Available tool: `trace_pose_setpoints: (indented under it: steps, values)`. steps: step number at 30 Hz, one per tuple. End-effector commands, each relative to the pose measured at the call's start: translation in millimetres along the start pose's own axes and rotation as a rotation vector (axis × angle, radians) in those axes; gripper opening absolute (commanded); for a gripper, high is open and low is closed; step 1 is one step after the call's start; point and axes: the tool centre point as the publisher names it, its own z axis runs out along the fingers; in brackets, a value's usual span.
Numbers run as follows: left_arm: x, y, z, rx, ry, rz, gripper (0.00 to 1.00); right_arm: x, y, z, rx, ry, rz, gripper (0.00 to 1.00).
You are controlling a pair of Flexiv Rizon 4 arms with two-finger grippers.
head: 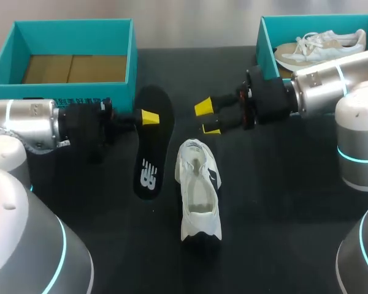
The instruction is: Take the shoe out of the shoebox, open the shoe tongue, remove and reinsert the insole, then place the shoe into the shoebox
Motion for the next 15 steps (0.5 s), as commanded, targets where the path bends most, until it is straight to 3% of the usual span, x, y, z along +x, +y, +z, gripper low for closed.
trace_pose_setpoints:
  steps: [1,4,6,15]
  values:
    - [-2.1,-3.4,-10.9,0.011,0.005,-0.008,0.0,6.8,-8.1,-16.7,0.101,-0.097,-0.127,1.0]
    - [-4.2,-7.2,-15.4,0.022,-0.003,-0.054,0.0,6.3,-12.9,-22.7,0.193,-0.179,-0.198,1.0]
    - [-7.0,-9.4,-17.6,0.053,-0.038,-0.129,0.0,6.5,-14.0,-19.2,0.324,-0.202,-0.256,1.0]
    - [-9.2,-9.8,-20.3,0.071,-0.073,-0.156,0.0,6.5,-14.0,-19.2,0.324,-0.202,-0.256,1.0]
